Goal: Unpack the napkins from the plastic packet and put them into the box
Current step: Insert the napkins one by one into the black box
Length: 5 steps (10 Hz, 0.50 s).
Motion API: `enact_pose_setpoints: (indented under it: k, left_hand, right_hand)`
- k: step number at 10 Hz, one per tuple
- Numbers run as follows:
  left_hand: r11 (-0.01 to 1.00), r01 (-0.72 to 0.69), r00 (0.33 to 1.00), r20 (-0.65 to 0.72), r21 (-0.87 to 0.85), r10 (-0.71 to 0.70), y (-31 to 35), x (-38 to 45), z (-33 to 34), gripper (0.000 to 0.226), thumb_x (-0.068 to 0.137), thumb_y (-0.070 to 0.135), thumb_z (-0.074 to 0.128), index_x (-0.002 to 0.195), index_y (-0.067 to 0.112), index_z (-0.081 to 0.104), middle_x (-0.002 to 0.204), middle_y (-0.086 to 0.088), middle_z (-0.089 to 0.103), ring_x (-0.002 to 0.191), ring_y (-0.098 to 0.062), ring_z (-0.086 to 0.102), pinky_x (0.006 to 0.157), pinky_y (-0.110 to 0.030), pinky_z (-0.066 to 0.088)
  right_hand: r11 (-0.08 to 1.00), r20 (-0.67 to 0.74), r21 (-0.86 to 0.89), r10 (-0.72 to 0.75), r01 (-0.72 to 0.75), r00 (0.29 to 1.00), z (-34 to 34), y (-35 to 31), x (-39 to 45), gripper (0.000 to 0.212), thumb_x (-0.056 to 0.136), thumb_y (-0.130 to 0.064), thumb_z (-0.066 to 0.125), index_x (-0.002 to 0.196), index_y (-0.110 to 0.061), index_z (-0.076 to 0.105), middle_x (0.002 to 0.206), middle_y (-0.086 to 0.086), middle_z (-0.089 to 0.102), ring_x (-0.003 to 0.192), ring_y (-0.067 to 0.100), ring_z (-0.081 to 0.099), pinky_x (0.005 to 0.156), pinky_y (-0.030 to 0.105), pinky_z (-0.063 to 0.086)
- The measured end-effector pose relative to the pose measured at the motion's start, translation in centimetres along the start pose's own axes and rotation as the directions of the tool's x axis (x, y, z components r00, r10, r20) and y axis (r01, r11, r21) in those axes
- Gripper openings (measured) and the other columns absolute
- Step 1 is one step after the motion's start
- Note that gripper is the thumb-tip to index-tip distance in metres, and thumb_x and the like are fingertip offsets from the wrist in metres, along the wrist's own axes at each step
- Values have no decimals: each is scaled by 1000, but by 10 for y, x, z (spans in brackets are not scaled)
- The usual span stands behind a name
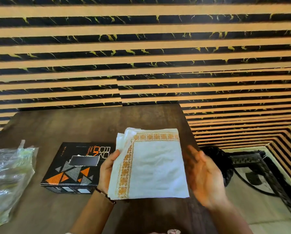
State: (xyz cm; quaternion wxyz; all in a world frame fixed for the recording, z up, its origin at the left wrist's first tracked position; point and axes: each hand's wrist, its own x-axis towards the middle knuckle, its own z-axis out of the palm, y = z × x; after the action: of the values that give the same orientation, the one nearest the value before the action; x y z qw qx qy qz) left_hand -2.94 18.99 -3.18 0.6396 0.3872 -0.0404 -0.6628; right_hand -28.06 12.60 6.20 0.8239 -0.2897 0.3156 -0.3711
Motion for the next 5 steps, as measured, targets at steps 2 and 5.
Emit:
enact_pose_setpoints:
  k: [2, 5]
  left_hand:
    - [997, 83, 968, 239, -2, -81, 14, -41, 50, 66, 43, 38, 91, 100, 11, 71, 93, -10, 74, 84, -27, 70, 75, -39, 58]
    - [889, 108, 969, 151, 446, -194, 44, -65, 47, 48, 75, 34, 64, 118, 13, 60, 115, -13, 67, 105, -32, 63, 90, -45, 52]
  right_hand:
    - [942, -35, 73, 332, -329, 943, 35, 29, 2, 53, 80, -56, 46, 104, -16, 72, 108, 17, 70, 95, 35, 68, 78, 45, 56]
    - [905, -125, -232, 334, -355, 934, 30, 21, 2, 37, 75, -19, 62, 111, -11, 63, 101, 19, 71, 93, 40, 67, 86, 50, 52]
